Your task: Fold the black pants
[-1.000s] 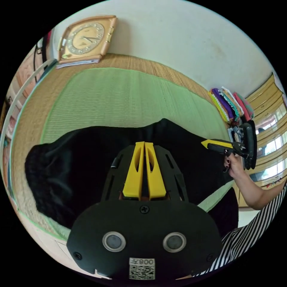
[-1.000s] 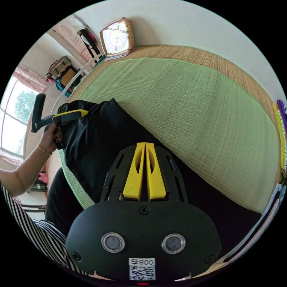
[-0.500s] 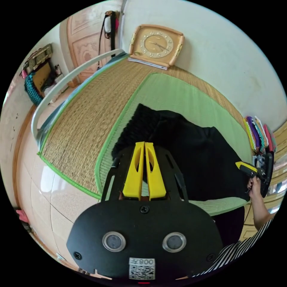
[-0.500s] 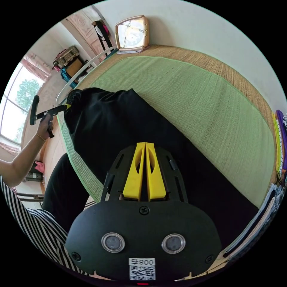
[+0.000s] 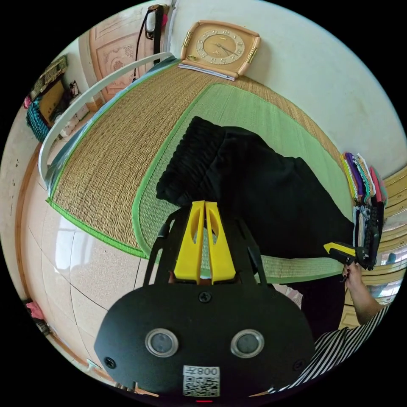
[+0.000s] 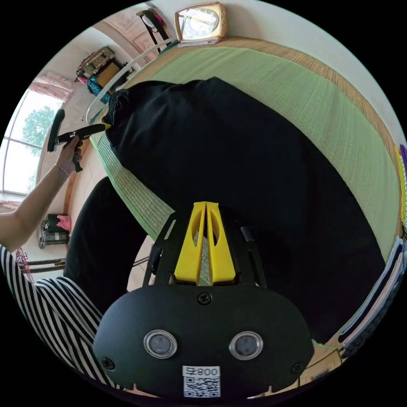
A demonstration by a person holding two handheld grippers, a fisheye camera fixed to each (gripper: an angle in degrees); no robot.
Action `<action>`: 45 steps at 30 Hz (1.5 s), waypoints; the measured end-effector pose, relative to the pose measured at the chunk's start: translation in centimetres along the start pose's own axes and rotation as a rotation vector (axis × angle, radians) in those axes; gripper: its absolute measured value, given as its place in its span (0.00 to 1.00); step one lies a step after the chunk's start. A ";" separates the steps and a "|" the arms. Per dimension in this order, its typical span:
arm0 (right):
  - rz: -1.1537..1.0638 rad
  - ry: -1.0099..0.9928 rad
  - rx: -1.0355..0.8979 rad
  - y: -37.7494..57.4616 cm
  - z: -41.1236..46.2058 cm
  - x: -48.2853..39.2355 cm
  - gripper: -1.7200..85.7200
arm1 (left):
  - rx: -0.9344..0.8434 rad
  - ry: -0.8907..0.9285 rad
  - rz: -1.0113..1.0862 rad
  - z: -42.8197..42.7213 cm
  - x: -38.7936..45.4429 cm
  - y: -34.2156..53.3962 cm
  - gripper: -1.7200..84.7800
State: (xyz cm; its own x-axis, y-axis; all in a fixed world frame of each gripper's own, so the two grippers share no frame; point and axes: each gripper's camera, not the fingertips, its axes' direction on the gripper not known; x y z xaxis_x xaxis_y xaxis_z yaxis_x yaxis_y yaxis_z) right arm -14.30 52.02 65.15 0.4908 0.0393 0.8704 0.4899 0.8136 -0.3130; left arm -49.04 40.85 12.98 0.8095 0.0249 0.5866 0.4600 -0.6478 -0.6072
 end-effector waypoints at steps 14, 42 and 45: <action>0.146 -0.034 0.125 5.6 -8.7 -0.8 0.02 | -0.099 0.139 0.198 12.2 6.8 2.0 0.02; 0.575 -0.004 0.398 24.0 -29.1 5.3 0.02 | -0.407 0.267 0.754 49.9 32.2 6.0 0.02; 0.640 -0.119 0.409 27.4 -29.6 6.7 0.02 | -0.505 0.189 0.862 55.7 35.7 7.2 0.02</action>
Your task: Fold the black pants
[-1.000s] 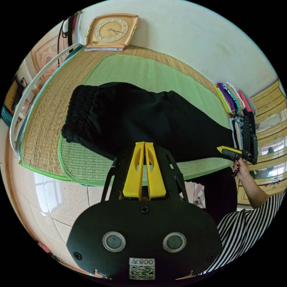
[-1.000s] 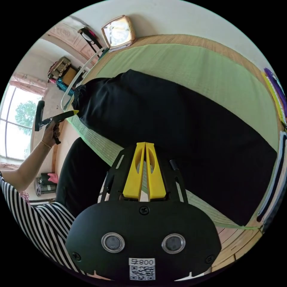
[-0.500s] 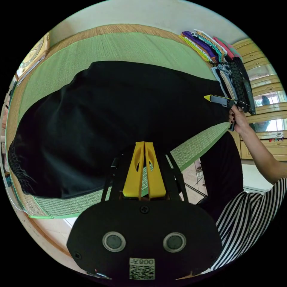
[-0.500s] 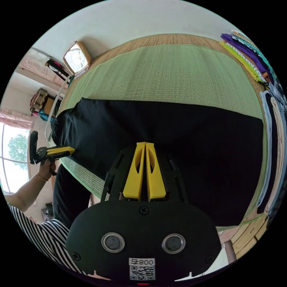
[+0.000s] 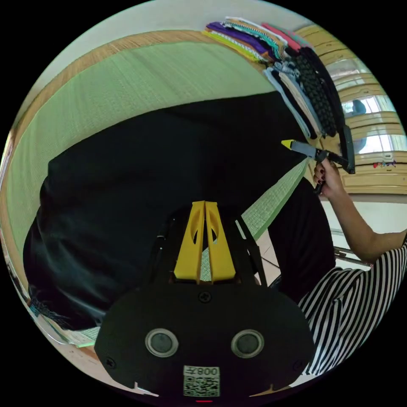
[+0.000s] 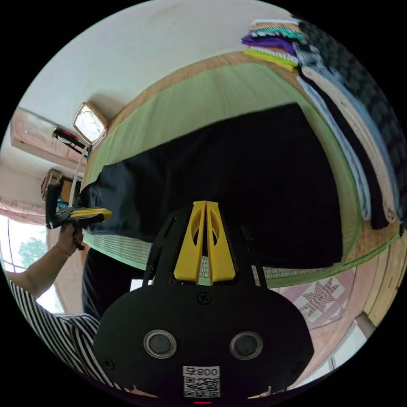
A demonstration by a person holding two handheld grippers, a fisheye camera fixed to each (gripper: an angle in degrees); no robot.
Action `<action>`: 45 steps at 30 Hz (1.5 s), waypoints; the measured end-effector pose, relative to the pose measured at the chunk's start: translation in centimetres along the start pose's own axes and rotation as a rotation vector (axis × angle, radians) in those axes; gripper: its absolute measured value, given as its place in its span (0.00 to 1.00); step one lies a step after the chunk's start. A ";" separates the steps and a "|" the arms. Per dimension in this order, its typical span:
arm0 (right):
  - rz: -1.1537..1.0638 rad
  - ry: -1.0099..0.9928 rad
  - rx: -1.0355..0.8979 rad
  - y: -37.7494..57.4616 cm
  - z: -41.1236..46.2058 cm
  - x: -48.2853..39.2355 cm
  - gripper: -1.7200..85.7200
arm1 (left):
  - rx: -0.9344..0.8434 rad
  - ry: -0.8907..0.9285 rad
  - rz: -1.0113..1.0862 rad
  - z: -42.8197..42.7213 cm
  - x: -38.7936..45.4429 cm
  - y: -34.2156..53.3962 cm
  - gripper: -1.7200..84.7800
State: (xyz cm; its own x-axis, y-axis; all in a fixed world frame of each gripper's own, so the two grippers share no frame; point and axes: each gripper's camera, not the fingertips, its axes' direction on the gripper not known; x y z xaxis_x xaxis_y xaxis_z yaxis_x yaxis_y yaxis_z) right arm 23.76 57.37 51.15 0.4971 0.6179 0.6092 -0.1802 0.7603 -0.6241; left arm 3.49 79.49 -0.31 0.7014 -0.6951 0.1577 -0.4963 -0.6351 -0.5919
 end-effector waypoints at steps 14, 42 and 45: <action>0.301 0.070 0.279 11.0 -17.9 7.5 0.10 | 0.102 0.158 0.268 11.5 4.8 -14.2 0.04; 0.357 -0.003 0.307 14.6 -28.8 6.9 0.07 | -0.092 0.173 0.531 41.0 13.4 -29.4 0.05; 0.329 0.010 0.311 14.3 -29.6 6.4 0.10 | -0.046 0.176 0.527 41.6 12.9 -31.0 0.06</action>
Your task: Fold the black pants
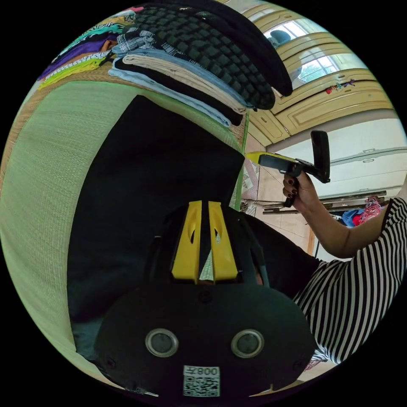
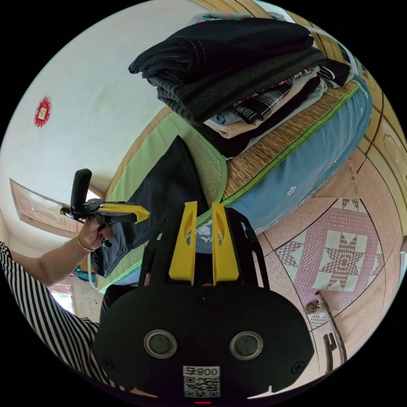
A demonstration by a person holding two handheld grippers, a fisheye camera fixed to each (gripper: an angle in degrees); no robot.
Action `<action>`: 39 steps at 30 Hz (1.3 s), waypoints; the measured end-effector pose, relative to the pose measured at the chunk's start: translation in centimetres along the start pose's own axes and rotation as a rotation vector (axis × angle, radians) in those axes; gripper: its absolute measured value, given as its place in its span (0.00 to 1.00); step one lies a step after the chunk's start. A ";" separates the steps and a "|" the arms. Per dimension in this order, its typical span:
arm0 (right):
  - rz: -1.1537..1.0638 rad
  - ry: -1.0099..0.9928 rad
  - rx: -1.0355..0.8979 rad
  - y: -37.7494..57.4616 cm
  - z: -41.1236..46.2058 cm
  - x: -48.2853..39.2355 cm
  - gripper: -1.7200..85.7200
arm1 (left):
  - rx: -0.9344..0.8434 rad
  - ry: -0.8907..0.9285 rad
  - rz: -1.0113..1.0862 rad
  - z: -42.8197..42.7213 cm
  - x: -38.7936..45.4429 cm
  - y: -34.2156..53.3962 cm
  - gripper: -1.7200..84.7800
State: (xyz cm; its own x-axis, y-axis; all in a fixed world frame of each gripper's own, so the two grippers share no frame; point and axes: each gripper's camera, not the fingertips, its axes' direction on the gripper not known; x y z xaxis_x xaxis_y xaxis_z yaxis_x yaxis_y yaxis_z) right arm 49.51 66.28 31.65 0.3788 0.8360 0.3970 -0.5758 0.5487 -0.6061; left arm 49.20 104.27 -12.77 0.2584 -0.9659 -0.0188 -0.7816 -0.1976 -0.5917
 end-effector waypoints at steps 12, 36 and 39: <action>-0.010 -0.003 -0.077 -1.5 0.1 -0.6 0.10 | 0.088 -0.094 -0.064 1.1 -8.7 -10.4 0.10; 0.117 -0.240 -0.050 -3.1 0.7 5.5 0.06 | -0.062 -0.232 0.046 2.7 -9.3 -18.2 0.06; 0.114 -0.247 -0.034 -2.9 1.0 5.7 0.05 | -0.065 -0.247 0.044 1.5 -9.4 -18.0 0.08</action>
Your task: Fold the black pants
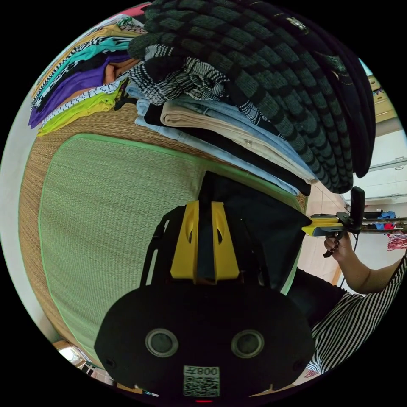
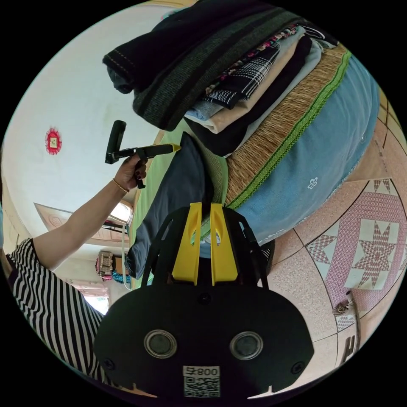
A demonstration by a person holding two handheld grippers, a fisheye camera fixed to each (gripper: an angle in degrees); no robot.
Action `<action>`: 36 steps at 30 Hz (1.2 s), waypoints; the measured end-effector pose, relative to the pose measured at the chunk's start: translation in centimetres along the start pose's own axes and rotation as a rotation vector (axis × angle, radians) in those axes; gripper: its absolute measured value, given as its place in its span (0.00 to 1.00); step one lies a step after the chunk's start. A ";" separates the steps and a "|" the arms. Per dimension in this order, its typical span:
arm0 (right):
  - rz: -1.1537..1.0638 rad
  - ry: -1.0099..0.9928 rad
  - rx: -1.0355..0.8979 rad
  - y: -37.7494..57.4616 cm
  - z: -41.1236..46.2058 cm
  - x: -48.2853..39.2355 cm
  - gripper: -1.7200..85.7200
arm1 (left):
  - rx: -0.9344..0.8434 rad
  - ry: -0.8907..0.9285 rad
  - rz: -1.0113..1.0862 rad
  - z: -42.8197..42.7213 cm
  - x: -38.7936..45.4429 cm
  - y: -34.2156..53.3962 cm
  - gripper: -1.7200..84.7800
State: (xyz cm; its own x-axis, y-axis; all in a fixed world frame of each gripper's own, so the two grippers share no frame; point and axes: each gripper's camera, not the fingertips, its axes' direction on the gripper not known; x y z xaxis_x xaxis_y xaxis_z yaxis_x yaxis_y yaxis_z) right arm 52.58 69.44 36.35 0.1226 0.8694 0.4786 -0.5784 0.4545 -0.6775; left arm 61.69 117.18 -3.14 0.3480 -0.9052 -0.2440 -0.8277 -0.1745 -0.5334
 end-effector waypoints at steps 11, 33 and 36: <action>-0.095 -0.006 0.044 0.9 1.3 -0.7 0.05 | -0.022 0.096 -0.003 -6.0 -2.1 1.8 0.04; -0.551 -0.248 0.002 4.9 8.9 -14.6 0.06 | 0.504 0.263 -0.137 -39.2 -11.1 30.6 0.04; -0.628 -0.284 -0.094 6.3 13.4 -17.6 0.06 | 0.542 0.282 -0.225 -41.5 -13.0 37.0 0.04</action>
State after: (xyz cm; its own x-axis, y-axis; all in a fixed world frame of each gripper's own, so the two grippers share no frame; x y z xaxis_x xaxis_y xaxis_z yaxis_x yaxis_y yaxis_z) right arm 35.96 54.41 31.08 0.1881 0.3584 0.9144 -0.3931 0.8807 -0.2643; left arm 8.27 106.41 13.95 0.2975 -0.9491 0.1039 -0.3825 -0.2182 -0.8978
